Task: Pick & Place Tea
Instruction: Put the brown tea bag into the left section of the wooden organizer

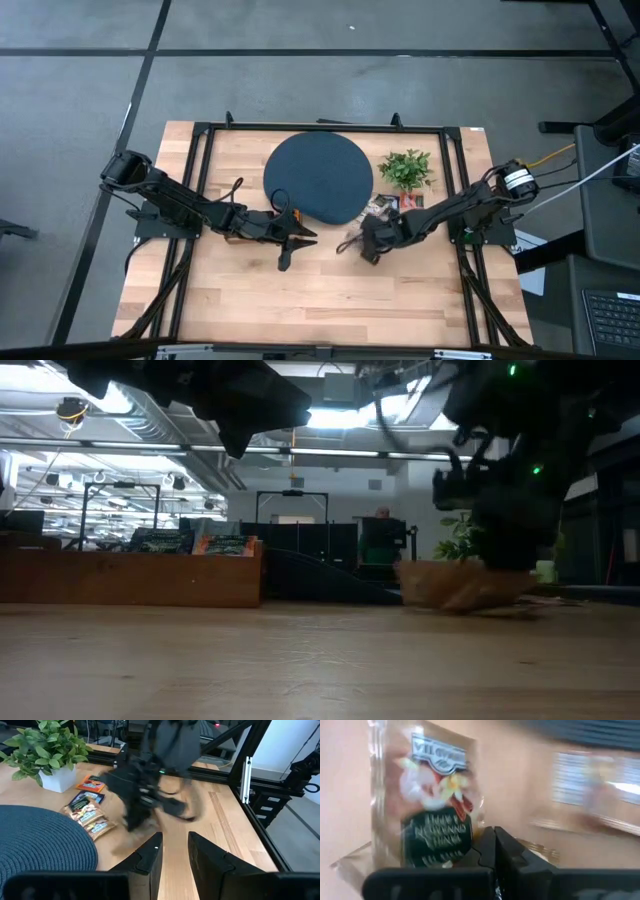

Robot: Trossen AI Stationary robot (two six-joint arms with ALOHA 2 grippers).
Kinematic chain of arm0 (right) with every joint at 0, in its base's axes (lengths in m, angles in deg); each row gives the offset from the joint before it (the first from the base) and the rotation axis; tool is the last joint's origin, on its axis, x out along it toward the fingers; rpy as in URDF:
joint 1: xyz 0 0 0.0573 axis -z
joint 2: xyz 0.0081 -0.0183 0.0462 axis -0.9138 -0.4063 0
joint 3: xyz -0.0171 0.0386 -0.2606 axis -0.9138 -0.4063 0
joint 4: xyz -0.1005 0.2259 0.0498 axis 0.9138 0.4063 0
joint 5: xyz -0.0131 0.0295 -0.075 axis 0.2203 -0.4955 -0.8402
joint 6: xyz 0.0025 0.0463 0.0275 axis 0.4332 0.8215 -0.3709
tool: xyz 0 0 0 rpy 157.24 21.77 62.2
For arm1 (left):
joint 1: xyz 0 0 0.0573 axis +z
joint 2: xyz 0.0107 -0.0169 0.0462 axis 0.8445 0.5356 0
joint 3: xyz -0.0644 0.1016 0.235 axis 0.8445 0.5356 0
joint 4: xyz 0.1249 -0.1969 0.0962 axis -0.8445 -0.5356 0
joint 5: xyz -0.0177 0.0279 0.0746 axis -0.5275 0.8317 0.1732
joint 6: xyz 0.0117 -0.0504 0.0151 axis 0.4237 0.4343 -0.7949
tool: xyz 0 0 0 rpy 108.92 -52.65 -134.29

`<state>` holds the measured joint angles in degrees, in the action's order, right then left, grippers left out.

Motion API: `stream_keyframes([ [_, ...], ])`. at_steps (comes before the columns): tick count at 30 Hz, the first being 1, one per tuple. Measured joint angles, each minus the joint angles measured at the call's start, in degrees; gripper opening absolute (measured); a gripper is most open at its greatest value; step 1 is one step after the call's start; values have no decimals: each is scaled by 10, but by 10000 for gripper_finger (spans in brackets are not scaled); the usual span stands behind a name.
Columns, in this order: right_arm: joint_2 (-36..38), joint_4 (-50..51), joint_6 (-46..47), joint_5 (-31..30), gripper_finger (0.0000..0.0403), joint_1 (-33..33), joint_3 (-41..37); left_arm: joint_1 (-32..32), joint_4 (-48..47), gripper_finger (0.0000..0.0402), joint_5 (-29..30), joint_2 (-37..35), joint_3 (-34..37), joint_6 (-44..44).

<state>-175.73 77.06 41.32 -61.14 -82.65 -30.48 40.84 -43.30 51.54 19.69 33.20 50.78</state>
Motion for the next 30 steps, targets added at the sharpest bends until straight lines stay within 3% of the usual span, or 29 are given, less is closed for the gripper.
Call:
stream_keyframes([
  [5,-4,-121,-93,113,4,-23,-3,0,0,88,0,0,0,0],
  [8,-3,-210,-111,155,5,-30,-3,0,0,88,0,0,0,0],
  [13,-3,-387,-143,276,6,-31,-2,0,0,88,-4,0,0,14],
  [16,-2,-452,-141,326,6,-32,-2,0,0,88,-37,0,0,20],
  [21,2,-420,-107,323,6,-32,-1,-22,-3,88,-39,3,-2,11],
  [26,2,-350,-86,233,7,-48,-1,-49,-111,71,14,47,-68,5],
  [30,3,-306,-22,176,7,-58,-1,-52,-188,47,15,107,-134,5],
])
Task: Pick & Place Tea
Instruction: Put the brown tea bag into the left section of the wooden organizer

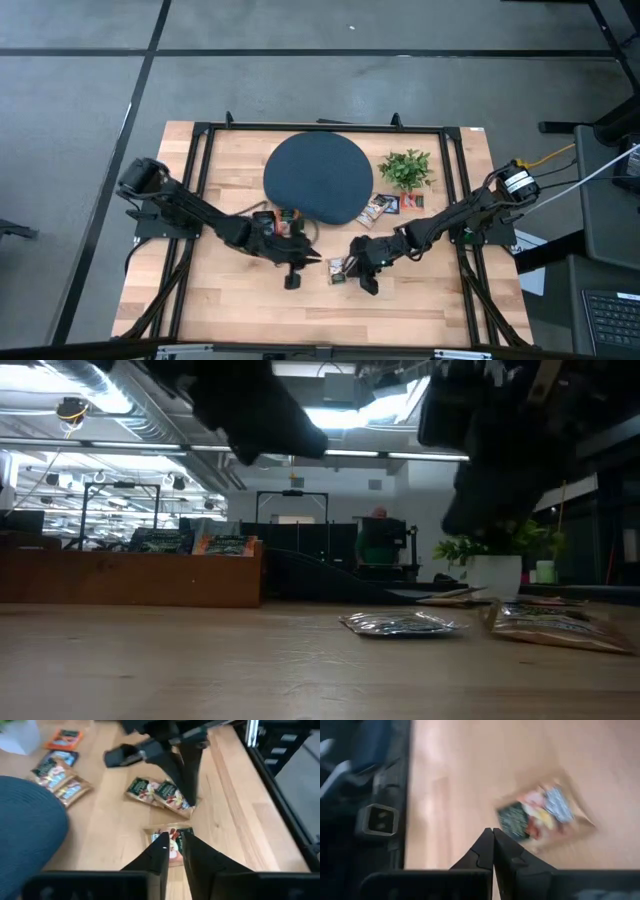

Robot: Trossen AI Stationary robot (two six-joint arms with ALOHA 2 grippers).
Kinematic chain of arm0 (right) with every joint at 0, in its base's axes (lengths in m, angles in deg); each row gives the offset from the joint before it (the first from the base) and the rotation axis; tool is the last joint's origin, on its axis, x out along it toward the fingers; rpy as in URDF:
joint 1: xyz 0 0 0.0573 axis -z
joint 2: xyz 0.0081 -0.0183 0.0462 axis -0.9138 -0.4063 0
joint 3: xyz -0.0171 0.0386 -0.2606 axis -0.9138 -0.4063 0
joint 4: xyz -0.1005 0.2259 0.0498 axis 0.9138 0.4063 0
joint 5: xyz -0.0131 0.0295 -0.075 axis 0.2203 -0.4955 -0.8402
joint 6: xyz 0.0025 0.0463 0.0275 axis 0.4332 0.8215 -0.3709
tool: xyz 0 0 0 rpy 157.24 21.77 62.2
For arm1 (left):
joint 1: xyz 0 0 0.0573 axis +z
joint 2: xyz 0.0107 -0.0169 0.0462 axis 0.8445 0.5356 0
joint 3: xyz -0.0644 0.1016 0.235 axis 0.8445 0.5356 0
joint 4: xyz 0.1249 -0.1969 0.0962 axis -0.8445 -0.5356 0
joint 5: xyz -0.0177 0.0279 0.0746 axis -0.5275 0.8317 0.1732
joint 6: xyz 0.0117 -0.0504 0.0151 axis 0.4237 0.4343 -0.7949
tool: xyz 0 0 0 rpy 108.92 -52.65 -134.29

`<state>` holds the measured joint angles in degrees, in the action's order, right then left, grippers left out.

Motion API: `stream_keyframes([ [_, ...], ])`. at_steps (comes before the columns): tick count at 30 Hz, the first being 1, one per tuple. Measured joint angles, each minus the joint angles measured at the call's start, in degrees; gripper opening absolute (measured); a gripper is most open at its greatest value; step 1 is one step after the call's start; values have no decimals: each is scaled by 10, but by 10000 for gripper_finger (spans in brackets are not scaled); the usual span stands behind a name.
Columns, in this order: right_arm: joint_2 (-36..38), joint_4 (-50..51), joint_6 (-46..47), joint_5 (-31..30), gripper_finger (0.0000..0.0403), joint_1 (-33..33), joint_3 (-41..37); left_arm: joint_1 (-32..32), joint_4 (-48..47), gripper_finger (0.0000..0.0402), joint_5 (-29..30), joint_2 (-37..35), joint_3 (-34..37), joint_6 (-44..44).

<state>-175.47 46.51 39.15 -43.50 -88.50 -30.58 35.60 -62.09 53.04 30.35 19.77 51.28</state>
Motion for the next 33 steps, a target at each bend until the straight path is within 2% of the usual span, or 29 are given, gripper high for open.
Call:
stream_keyframes([
  [6,0,68,120,-18,7,-17,0,0,-52,8,-17,71,-66,2],
  [9,2,120,151,-22,7,-26,5,0,-59,3,-19,94,-82,12],
  [15,3,306,136,-48,7,-41,84,5,-64,2,-42,124,-99,17],
  [20,4,414,61,-48,7,-51,149,5,-64,4,-41,125,-99,17],
  [24,4,475,55,-47,10,-53,170,5,-62,2,-44,125,-99,17],
  [28,4,503,61,-34,42,-52,171,5,-63,2,-57,125,-99,17],
  [33,4,471,78,-65,117,-48,171,5,-64,2,-57,125,-99,16],
])
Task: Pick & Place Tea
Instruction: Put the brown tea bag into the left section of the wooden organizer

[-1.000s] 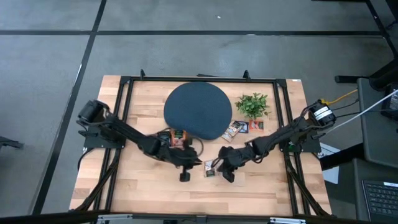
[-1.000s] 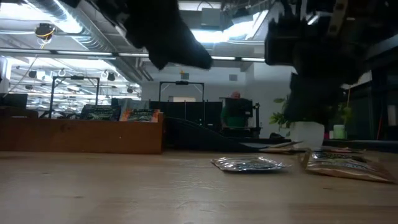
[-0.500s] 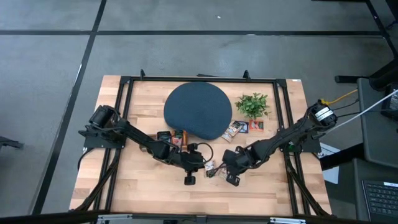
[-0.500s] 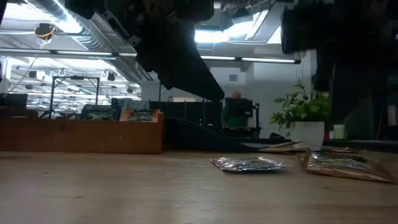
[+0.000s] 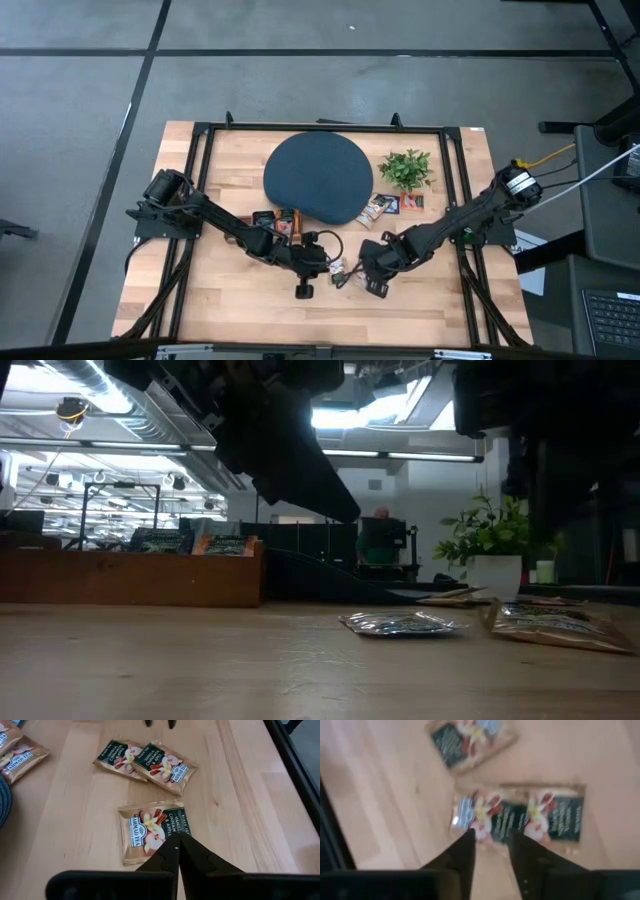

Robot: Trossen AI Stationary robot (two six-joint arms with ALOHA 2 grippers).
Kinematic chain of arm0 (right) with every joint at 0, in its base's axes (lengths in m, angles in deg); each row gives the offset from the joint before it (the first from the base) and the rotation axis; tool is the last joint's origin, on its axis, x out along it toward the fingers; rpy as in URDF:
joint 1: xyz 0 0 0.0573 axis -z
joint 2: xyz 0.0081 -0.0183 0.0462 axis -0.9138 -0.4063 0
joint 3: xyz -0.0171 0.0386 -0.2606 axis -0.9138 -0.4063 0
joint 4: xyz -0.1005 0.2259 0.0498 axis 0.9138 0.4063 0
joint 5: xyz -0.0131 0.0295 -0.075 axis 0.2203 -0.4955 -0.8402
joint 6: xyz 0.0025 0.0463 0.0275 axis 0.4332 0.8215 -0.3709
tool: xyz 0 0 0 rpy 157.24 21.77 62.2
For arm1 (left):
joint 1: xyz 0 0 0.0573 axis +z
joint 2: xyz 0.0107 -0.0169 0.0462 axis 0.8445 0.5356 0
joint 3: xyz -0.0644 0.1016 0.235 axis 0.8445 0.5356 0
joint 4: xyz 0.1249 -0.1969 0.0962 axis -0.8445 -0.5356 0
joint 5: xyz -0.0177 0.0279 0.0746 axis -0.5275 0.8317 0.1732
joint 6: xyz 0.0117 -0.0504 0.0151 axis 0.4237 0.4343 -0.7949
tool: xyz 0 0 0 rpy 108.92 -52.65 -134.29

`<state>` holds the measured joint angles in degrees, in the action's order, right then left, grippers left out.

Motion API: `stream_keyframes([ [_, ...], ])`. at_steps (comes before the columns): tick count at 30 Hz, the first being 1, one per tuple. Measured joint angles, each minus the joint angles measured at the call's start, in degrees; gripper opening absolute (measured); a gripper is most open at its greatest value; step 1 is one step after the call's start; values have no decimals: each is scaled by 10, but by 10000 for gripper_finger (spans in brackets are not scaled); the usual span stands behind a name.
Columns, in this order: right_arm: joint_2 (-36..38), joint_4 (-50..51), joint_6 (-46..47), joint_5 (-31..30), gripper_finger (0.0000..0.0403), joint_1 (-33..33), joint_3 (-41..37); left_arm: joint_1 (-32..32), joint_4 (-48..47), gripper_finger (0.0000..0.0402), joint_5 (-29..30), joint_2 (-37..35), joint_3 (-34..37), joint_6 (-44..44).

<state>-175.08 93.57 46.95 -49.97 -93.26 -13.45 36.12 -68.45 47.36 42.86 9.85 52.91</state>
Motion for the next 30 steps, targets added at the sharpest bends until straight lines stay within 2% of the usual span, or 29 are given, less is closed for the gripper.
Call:
stream_keyframes([
  [4,0,19,16,-14,168,7,0,0,-6,1,0,7,0,3],
  [8,0,55,29,-14,191,9,0,0,-3,2,7,12,0,4],
  [17,-1,-38,46,45,178,9,-70,0,-2,2,9,12,0,4],
  [30,-1,-56,50,47,173,9,-85,0,-1,2,9,12,0,4],
])
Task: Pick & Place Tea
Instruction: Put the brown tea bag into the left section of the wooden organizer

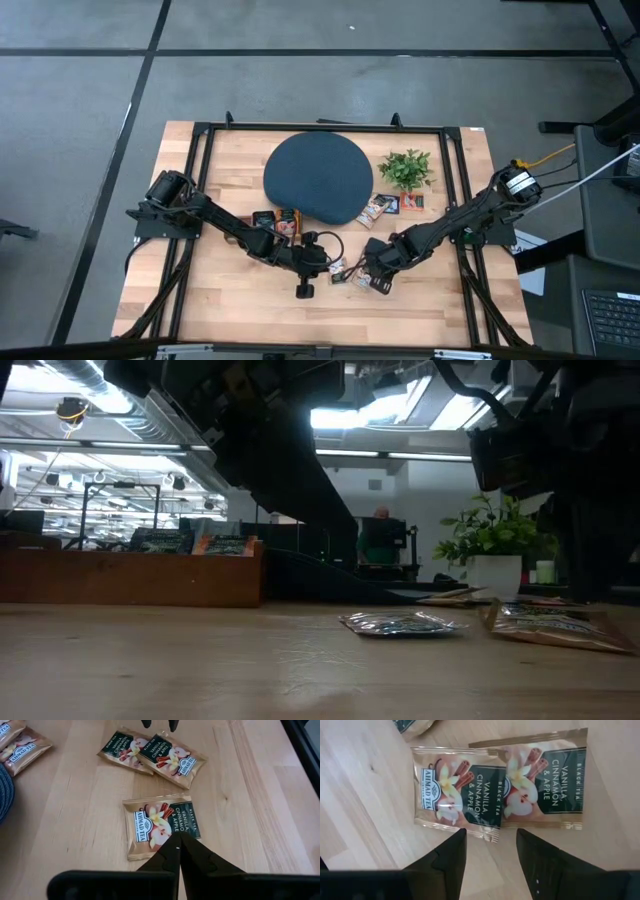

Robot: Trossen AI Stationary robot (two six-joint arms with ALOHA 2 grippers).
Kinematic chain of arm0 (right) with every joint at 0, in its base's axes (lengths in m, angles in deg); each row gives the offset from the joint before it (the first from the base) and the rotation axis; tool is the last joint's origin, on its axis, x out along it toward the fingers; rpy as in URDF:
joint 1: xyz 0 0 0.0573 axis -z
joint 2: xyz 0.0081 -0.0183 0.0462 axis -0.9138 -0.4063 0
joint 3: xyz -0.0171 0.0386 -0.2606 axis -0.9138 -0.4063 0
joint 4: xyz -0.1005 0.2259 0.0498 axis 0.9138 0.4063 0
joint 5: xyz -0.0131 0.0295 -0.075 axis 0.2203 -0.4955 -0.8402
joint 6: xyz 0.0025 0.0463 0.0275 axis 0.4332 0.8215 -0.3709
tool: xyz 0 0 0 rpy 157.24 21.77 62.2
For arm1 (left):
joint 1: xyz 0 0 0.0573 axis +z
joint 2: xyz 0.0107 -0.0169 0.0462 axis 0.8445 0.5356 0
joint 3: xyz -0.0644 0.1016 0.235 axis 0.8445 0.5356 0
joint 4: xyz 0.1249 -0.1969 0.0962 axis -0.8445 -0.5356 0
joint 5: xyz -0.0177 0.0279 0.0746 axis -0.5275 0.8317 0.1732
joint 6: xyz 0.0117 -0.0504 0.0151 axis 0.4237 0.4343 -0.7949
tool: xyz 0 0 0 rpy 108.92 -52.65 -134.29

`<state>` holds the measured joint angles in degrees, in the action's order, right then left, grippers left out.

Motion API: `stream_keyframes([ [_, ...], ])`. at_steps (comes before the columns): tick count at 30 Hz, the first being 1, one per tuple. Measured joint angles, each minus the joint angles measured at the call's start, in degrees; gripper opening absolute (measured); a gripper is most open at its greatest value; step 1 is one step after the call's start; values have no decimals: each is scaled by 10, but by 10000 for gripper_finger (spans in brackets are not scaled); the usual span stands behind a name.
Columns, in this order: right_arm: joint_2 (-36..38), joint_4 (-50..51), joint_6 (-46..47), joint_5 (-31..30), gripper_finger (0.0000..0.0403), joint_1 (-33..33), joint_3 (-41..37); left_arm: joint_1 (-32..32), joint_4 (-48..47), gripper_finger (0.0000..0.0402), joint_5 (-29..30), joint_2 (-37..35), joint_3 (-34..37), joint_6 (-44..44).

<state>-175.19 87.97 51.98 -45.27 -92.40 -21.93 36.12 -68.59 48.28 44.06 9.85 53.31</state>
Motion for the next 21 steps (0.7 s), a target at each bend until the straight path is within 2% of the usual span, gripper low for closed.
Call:
stream_keyframes([
  [17,-49,-55,-19,11,173,0,2,0,0,3,0,0,0,0],
  [21,-49,-59,-23,13,158,0,1,0,0,2,0,0,0,0],
])
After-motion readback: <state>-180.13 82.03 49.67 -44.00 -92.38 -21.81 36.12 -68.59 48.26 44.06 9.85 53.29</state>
